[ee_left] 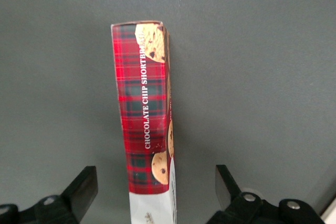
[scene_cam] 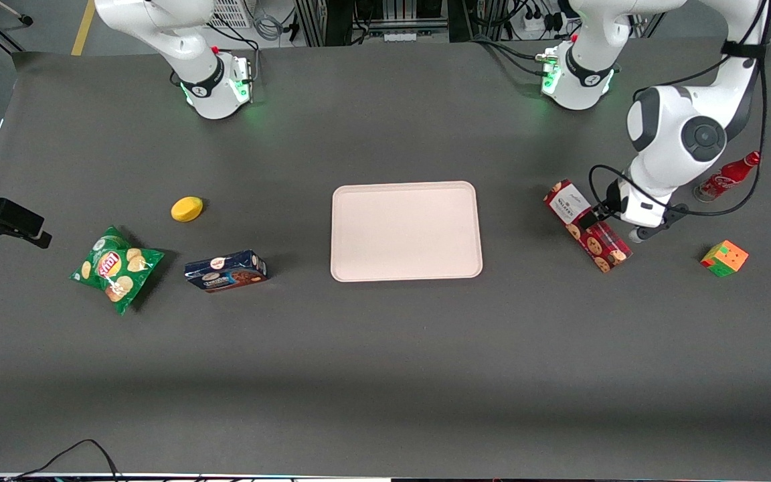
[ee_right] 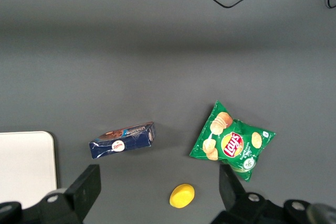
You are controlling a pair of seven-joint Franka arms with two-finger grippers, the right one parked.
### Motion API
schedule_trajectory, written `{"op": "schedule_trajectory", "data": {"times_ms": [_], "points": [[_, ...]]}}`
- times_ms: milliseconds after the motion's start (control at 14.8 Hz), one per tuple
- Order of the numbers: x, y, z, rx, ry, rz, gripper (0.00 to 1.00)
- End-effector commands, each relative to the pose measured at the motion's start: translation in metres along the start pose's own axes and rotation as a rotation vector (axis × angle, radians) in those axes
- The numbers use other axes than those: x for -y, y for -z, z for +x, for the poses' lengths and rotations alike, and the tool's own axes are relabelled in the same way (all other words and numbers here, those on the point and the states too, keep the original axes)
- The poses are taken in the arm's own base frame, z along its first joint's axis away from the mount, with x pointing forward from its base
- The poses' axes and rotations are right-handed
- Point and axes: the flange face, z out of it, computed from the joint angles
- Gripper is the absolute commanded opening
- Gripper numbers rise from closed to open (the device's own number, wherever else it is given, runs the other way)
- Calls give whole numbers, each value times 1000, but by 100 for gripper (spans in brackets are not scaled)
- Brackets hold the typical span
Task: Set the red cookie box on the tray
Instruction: 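Close the left gripper around the red plaid box's middle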
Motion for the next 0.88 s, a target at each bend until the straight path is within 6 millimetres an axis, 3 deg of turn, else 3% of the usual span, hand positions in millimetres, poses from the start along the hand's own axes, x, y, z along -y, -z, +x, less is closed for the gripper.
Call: {"op": "schedule_trajectory", "data": {"times_ms": [0, 271, 814], "points": [[-9, -15, -1, -8, 26, -12, 100], [-6, -39, -3, -28, 24, -20, 100], [-2, -65, -12, 16, 15, 12, 100]]}}
